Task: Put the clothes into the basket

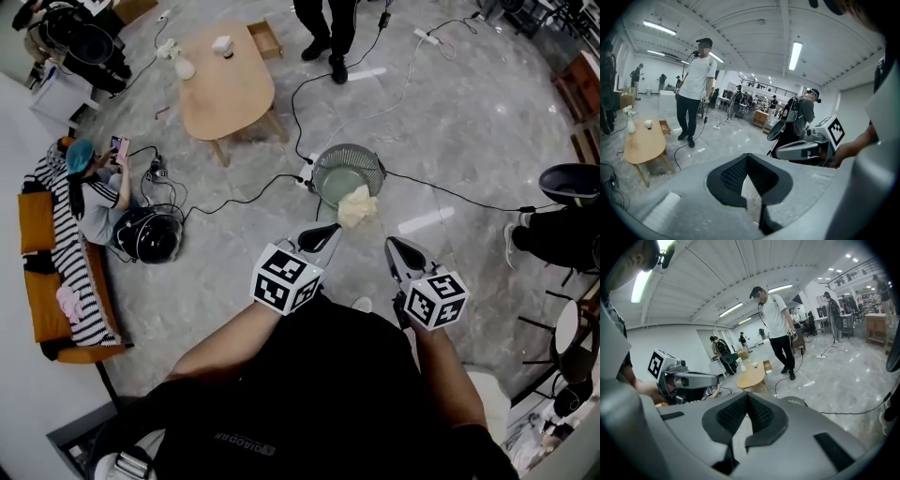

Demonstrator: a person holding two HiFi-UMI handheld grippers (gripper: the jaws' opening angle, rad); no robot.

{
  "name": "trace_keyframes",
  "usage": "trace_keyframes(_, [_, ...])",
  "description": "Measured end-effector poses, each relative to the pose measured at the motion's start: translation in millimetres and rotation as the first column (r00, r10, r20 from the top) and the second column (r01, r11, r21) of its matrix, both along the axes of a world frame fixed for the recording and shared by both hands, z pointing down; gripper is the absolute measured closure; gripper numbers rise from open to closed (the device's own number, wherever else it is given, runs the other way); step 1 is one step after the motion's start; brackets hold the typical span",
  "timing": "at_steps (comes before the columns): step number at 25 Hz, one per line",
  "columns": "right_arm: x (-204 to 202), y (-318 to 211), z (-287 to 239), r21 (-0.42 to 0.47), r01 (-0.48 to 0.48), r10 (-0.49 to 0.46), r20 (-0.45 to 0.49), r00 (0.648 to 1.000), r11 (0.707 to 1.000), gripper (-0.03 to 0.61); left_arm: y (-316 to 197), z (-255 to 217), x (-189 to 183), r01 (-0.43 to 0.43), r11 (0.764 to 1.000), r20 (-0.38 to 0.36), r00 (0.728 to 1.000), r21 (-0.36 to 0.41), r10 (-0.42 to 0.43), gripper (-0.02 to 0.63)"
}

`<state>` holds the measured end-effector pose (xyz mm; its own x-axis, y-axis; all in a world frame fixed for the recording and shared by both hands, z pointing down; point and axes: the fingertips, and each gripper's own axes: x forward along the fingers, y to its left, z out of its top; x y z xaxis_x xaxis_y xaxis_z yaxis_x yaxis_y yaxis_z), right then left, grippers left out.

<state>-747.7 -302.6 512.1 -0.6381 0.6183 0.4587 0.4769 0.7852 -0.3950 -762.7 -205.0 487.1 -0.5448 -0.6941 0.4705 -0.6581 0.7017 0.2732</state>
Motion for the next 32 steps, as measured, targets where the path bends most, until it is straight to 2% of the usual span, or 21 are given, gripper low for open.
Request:
trace_keyframes(6, [28.2, -17.6, 9.0, -0.038, 0.006, -0.007, -0.024, 1.000, 0.999, 0.565, -18.2, 3.8, 27.6, 0.019, 1.000, 0.002, 1.000, -0.017, -0.019, 0.614])
trace_keyframes(13, [53.2, -34.2, 21.4, -0.026, 0.026, -0.027, -0.040, 0.999, 0.999, 0.565, -32.1, 1.9, 50.5, 0.039, 0.999, 0.009, 0.999, -0.029, -0.038, 0.614])
trace_keyframes(18, [63.8, -38.7, 21.9, -0.024, 0.040, -0.040, -0.016, 0.999, 0.999, 0.565, -40.0, 4.7, 63.1, 0.047, 0.998, 0.012, 0.999, -0.039, -0.047, 0.614])
trace_keyframes(32, [71.4, -44.2, 20.2, -0.030, 0.061, -0.061, 0.001, 0.998, 0.998, 0.565, -51.6, -2.5, 69.2, 0.052, 0.996, 0.035, 0.998, -0.071, -0.050, 0.614])
